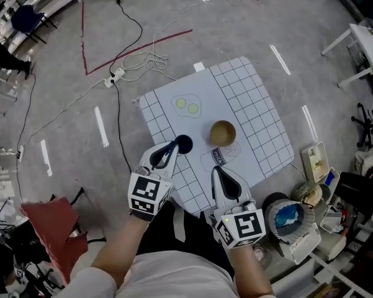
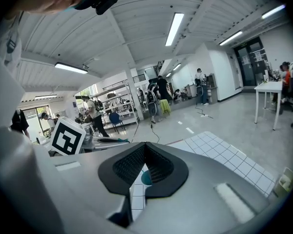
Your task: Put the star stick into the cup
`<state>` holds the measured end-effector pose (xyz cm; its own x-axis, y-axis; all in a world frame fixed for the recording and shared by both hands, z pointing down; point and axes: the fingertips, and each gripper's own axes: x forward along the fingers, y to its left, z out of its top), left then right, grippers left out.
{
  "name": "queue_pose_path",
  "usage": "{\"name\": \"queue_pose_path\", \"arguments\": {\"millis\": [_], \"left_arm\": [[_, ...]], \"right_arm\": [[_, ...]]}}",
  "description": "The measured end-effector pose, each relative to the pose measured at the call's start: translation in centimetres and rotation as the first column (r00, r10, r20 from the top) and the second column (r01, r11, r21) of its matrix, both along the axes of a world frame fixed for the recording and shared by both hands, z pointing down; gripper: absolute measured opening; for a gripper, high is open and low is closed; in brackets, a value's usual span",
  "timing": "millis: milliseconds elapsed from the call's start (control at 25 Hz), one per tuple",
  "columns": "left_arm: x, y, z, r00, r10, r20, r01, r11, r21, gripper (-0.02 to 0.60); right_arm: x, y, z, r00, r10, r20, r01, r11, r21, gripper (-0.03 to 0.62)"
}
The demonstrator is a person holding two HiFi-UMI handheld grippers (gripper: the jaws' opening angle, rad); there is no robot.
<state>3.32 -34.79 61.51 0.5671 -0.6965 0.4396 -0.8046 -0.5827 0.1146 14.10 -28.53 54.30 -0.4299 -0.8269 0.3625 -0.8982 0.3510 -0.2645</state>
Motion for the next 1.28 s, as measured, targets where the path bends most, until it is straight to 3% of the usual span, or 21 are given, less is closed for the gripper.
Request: {"name": "queue_pose_path", "arguments": {"millis": [680,880,1280], "left_arm": [[0.8,-1.3,6.8,0.994,0.100,-0.045,-0.104,0.989,-0.102,0.023],[1.1,-1.6,7.4,0.988,0.138,-0.075,-0.146,0.983,-0.112,0.023],[-0.4,-2.5,5.7,0.989,0.130,-0.072,-0.136,0.987,-0.083,0.035]], "right_arm": [[-0.9,-1.9,4.3,0.994,0.111,-0.022,-0.112,0.991,-0.073,0.011],[-1.1,-2.0,4.6,0.991,0.127,-0.030,-0.129,0.988,-0.080,0.011],[-2.2,-2.4,3.7,0.991,0.129,-0.028,-0.130,0.990,-0.062,0.011]]}}
